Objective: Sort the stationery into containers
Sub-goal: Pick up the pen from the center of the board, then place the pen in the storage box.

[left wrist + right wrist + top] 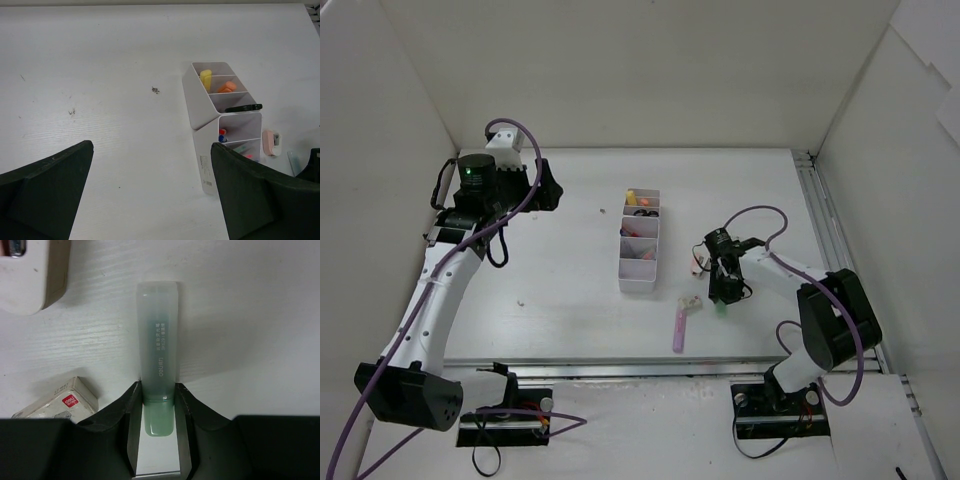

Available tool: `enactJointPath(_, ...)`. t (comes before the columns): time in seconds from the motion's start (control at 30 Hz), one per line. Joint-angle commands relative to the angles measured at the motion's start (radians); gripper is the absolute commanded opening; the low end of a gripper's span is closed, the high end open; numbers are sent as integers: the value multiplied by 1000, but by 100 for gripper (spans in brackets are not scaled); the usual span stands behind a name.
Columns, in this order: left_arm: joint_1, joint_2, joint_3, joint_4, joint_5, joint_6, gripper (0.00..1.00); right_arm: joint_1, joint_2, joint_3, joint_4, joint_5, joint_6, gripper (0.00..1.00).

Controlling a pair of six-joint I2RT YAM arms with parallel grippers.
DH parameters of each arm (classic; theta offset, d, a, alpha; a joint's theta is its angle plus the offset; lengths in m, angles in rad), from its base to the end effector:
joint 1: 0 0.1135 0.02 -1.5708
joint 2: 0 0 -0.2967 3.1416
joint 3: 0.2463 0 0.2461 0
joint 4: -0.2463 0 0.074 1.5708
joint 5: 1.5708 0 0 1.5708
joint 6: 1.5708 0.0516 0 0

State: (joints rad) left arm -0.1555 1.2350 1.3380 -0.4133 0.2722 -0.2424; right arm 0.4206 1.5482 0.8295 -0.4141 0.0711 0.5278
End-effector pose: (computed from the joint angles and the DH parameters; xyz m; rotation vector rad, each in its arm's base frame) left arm 0.2658 -0.0557 0.4401 0.1068 1.9005 -0.5273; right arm 0.2623 0.1133 0.1845 0.1669 2.7087 0.1899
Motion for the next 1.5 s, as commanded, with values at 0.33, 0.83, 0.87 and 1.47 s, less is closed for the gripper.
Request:
enactJointPath(0.33, -4, 83, 118, 99, 275, 29, 99, 10, -276, 174, -3, -51, -370, 0)
enactJointPath(0.83, -202, 417, 334, 154, 660, 28, 99, 41, -289, 353, 110, -482, -656, 0)
enactJointPath(0.87, -202, 444, 352, 163, 732, 17, 99, 43, -277, 362, 123, -500, -693, 0)
enactJointPath(1.47, -283, 546, 392, 243, 794, -55, 46, 104, -129, 554, 235, -577, -790, 0)
